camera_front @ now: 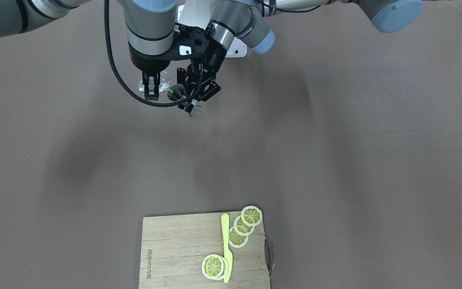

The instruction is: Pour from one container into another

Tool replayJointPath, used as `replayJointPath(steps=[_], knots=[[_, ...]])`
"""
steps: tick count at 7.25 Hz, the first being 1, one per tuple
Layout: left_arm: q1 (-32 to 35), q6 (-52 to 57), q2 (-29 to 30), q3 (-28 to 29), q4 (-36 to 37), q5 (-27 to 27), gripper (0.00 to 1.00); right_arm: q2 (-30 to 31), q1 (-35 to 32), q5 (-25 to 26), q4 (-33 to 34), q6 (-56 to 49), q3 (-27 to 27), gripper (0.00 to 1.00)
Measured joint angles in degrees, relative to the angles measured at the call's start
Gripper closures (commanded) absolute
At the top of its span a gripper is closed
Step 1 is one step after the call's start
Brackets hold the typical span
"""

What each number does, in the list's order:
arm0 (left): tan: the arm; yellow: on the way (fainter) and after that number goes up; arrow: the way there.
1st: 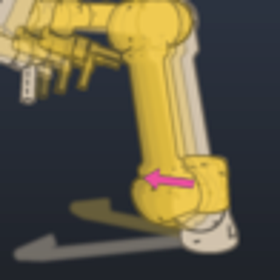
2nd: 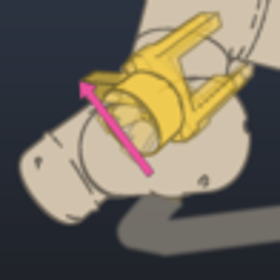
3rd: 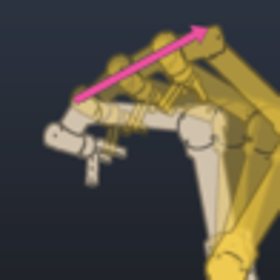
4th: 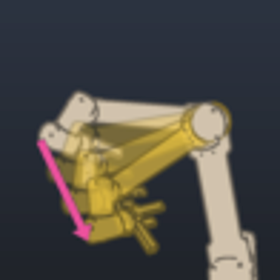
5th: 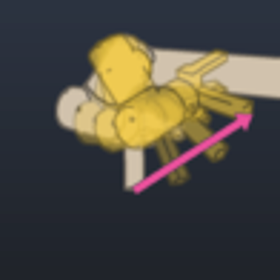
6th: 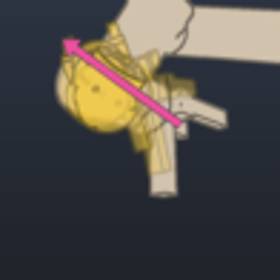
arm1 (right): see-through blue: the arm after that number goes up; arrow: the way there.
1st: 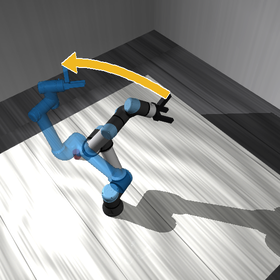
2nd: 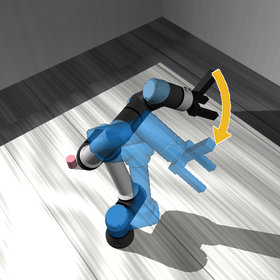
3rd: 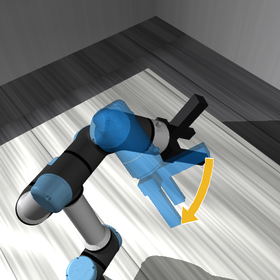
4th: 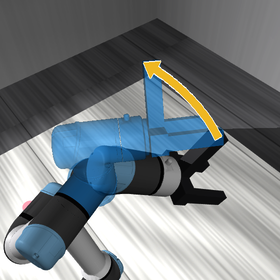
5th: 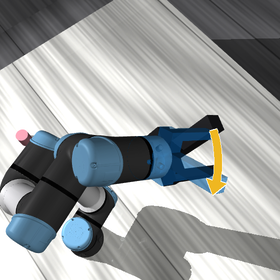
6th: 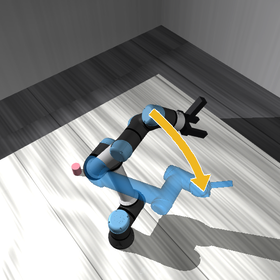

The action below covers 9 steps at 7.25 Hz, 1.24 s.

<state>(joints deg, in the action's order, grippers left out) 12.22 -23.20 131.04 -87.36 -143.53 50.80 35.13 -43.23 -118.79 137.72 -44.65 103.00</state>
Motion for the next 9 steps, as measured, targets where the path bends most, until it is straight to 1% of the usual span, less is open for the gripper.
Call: replayJointPath(steps=[4,6,9], knots=[[0.00,0.08,0.00,0.00,0.00,0.00,1.00,8.95,-5.95,-4.40,-5.36,0.09,9.57,1.00],[0.00,0.08,0.00,0.00,0.00,0.00,1.00,12.54,-8.83,-6.03,-10.17,0.09,11.26,1.00],[0.00,0.08,0.00,0.07,0.00,0.00,1.00,18.47,-12.62,-8.78,-20.22,0.01,11.55,1.00]])
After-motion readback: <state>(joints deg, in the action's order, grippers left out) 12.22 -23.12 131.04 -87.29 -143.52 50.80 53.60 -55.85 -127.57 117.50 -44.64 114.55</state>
